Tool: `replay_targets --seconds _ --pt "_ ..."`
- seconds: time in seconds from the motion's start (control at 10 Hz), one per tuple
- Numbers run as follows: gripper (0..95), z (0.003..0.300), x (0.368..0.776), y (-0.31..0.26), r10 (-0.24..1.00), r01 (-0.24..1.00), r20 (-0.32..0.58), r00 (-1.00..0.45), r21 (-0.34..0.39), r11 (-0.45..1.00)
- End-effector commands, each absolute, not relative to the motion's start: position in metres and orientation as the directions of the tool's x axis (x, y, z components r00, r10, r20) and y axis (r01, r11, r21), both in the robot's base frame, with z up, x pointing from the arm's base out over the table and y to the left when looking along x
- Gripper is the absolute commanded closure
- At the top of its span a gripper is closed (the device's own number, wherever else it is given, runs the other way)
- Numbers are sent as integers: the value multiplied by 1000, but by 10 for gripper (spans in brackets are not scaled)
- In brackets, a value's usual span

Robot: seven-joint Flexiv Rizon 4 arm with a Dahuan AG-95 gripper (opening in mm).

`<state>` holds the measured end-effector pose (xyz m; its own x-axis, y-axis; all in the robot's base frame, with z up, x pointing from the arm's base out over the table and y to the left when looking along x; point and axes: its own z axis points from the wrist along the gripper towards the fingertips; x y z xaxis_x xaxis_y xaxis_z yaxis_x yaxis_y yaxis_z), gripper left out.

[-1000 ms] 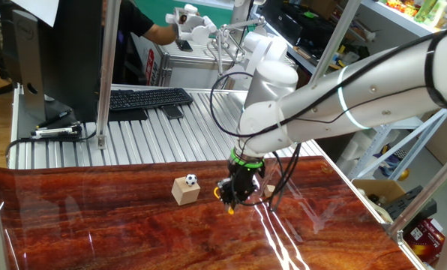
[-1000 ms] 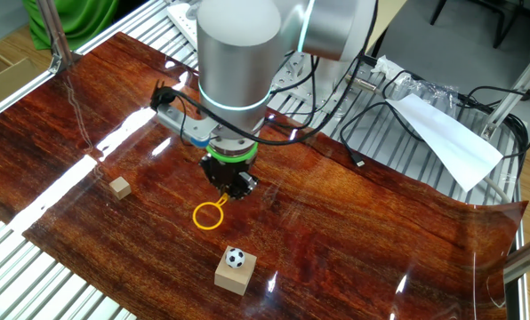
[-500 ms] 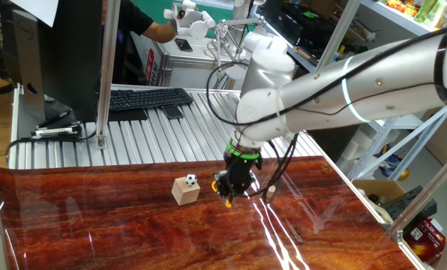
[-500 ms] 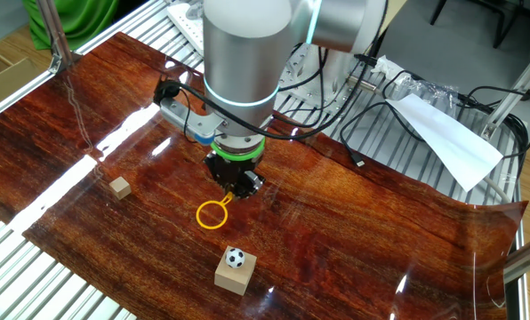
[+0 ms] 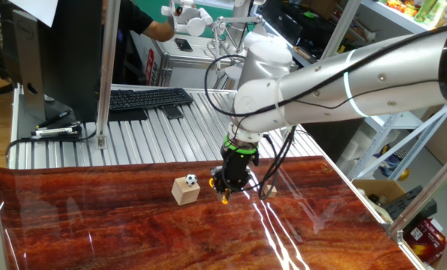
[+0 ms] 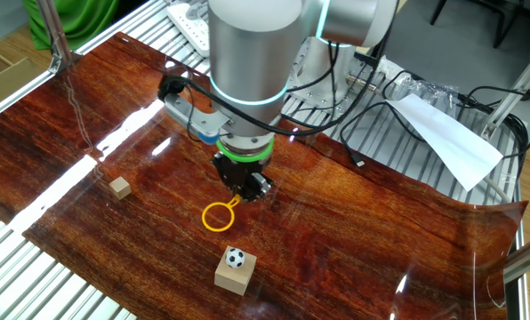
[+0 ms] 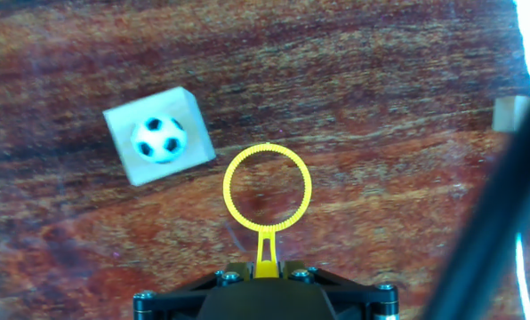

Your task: Attach the bubble ring to the ball

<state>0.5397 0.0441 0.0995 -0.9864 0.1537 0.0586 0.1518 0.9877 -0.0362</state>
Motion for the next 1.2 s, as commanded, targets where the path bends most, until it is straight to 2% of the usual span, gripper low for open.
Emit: replay_targets --seconds 0.1,0.4,1.2 --pt "950 102 541 50 170 168 65 -983 -29 985" --pt "950 102 547 57 207 207 72 -976 -5 978" --pt "950 103 566 76 262 262 83 -962 -11 965"
